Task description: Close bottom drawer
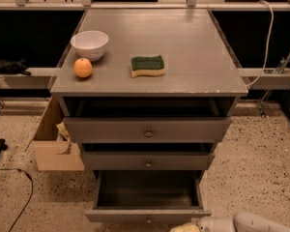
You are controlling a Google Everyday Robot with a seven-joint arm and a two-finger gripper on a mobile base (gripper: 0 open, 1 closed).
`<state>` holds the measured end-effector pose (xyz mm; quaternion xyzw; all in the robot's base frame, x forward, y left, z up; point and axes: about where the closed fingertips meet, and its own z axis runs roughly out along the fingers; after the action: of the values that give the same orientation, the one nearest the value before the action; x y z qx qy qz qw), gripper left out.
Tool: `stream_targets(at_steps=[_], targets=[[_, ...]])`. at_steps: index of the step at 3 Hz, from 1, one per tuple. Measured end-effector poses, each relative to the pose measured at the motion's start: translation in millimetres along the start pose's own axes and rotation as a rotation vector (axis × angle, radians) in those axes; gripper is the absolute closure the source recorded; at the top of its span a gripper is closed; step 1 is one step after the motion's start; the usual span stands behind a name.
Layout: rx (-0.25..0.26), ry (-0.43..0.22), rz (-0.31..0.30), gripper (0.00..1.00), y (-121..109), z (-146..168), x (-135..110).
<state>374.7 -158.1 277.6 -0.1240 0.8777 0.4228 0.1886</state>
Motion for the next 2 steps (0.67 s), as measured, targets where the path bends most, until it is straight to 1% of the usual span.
stream_targets(at_steps=[1,2], targets=[[0.016,0.146,-0.124,0.0,-0.5,20.1,18.6],[0.07,0.276,-0.286,0.0,3.2,32.9,28.2]])
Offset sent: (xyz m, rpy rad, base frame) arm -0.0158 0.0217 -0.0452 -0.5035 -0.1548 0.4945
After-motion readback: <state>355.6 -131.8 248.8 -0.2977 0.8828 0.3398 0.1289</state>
